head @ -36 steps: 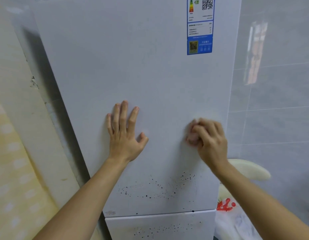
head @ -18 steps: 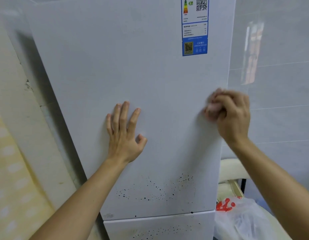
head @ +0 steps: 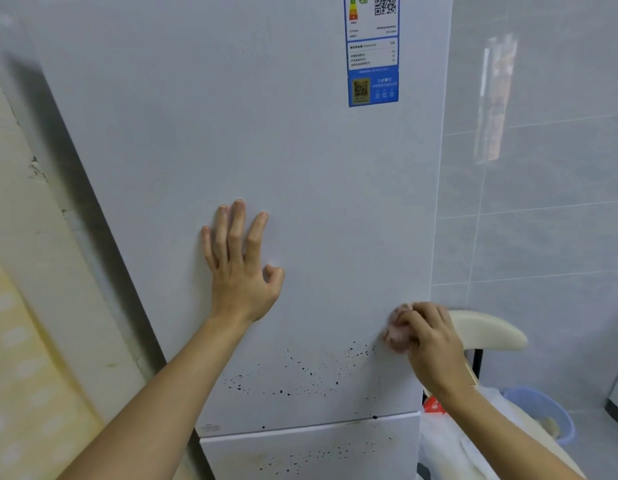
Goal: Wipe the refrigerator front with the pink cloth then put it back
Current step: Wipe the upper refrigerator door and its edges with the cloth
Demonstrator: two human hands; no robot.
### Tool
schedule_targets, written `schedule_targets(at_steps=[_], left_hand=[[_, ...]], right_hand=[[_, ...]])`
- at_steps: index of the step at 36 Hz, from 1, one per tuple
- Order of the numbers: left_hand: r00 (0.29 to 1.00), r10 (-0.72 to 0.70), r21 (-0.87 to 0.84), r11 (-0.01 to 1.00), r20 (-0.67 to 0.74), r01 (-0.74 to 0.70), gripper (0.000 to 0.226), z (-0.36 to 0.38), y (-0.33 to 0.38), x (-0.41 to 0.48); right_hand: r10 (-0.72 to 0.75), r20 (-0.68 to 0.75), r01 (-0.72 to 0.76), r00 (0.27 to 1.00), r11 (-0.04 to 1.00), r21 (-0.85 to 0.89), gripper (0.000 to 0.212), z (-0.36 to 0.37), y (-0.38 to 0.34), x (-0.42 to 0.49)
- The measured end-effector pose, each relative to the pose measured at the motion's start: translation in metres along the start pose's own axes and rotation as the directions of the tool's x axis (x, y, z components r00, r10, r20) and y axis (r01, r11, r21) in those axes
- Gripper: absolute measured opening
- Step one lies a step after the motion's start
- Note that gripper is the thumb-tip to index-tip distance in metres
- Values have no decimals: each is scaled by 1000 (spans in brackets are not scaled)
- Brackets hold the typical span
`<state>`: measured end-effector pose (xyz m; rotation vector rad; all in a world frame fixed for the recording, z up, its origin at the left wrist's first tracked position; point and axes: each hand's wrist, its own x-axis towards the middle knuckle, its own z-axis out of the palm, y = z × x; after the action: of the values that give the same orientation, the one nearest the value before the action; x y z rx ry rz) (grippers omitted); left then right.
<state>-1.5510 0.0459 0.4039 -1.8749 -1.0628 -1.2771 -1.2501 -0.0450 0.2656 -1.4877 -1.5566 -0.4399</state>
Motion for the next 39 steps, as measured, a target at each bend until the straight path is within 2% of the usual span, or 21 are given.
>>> schedule_targets(at_steps=[2,4,7,9,12,14,16,17,20,26,28,31,32,34,36,39], left_hand=[[1000,-21,-21,1000,21,21,91,-4,4,-1],[998,-39,-72,996,56,43,90,-7,8,-4],[993,-22,-232,972,116,48,78,-15,20,-13],[983,-36,-377,921,178,102,57,-24,33,-23],[933,-159,-531,786,324,318,34,-45,53,-36],[834,-209,-571,643,511,510,35,-65,65,-42],[714,-145,-593,459,685,662,41,-81,72,-50],[676,-105,-593,397,729,701,44,-86,73,-55],[587,-79,-538,316,806,781,48,-92,73,-69],[548,-292,-472,293,784,831,16,-97,53,-76],[493,-323,-457,184,808,870,18,-99,40,-75],[436,-240,-451,-10,867,892,23,-103,24,-71],[432,-193,-452,-69,881,890,24,-104,18,-69],[427,-105,-439,-151,898,886,23,-105,8,-66],[418,-66,-423,-137,906,896,24,-105,-1,-62],[429,-127,-425,59,894,903,18,-104,-13,-57]], right_hand=[[136,74,-144,988,983,112,46,-6,-13,6],[227,93,-244,969,935,258,45,-17,-36,16],[350,165,-380,922,738,558,45,-34,-76,33],[364,225,-417,904,632,653,43,-40,-96,39],[328,326,-458,887,526,717,36,-41,-118,35],[317,378,-488,870,442,753,31,-42,-135,26],[275,409,-492,870,423,761,33,-42,-152,13],[238,427,-489,872,419,765,38,-41,-160,6],[141,500,-507,854,436,743,47,-36,-178,-13],[46,576,-517,816,506,691,52,-28,-189,-19],[95,561,-533,822,474,701,47,-27,-187,-16],[216,485,-522,848,500,690,43,-23,-181,-7],[218,500,-535,838,504,678,49,-22,-180,-4],[173,609,-616,774,431,659,59,-20,-179,3],[95,691,-679,717,321,660,52,-14,-176,6],[104,710,-716,697,150,682,40,-12,-179,8]])
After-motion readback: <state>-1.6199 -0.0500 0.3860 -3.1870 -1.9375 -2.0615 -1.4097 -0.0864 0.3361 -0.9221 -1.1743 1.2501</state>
